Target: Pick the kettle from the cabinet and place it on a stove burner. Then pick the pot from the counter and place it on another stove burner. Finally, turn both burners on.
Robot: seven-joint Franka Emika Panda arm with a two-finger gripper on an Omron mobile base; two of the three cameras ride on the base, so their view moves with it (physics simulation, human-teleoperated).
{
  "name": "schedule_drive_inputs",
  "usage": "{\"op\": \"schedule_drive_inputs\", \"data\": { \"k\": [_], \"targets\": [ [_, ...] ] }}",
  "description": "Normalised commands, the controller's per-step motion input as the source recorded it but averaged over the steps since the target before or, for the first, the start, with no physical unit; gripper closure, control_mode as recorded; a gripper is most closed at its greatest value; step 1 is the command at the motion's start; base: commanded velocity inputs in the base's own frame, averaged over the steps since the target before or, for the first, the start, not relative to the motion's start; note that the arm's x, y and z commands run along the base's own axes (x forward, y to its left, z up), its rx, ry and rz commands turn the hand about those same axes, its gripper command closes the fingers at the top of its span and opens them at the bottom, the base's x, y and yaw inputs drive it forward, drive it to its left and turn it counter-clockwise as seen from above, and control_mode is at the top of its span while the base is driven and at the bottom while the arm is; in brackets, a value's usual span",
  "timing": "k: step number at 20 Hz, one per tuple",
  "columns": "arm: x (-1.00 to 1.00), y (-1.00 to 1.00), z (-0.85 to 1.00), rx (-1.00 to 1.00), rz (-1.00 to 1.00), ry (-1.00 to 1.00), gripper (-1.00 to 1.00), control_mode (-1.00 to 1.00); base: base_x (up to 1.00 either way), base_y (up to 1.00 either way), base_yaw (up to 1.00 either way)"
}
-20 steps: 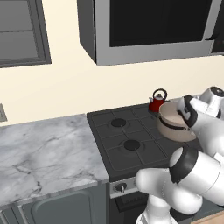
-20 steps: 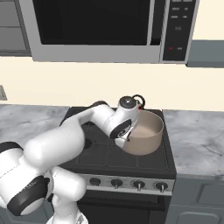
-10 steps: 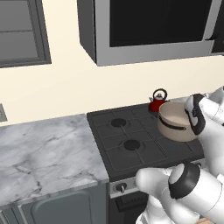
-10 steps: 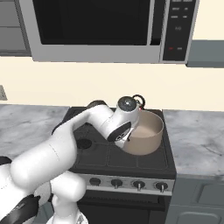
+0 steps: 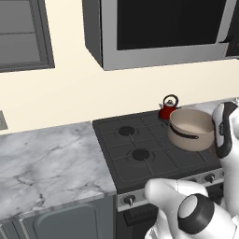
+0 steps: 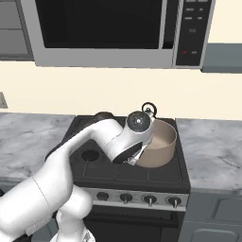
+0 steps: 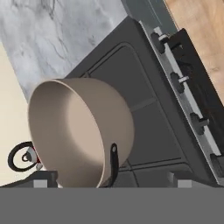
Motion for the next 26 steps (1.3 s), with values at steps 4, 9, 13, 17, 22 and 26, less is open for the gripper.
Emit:
{"op": "schedule_drive_inputs", "data": {
  "k": [4, 9, 13, 17, 22, 26],
  "targets": [
    [-0.60, -0.20, 0.32, 0.00, 0.00, -0.11, -1.00, -1.00, 0.00, 0.00, 0.00],
    [-0.65, -0.18, 0.26, 0.00, 0.00, -0.12, -1.00, -1.00, 0.00, 0.00, 0.00],
    [-0.72, -0.12, 0.03, 0.05, 0.00, -0.11, -1.00, -1.00, 0.00, 0.00, 0.00],
    [-0.64, -0.04, -0.01, 0.10, 0.00, -0.10, -1.00, -1.00, 0.00, 0.00, 0.00],
    [-0.74, -0.03, -0.08, 0.16, -0.04, -0.13, -1.00, -1.00, 0.00, 0.00, 0.00],
    [-0.73, 0.00, -0.04, 0.18, -0.06, -0.17, -1.00, -1.00, 0.00, 0.00, 0.00]
  ]
}}
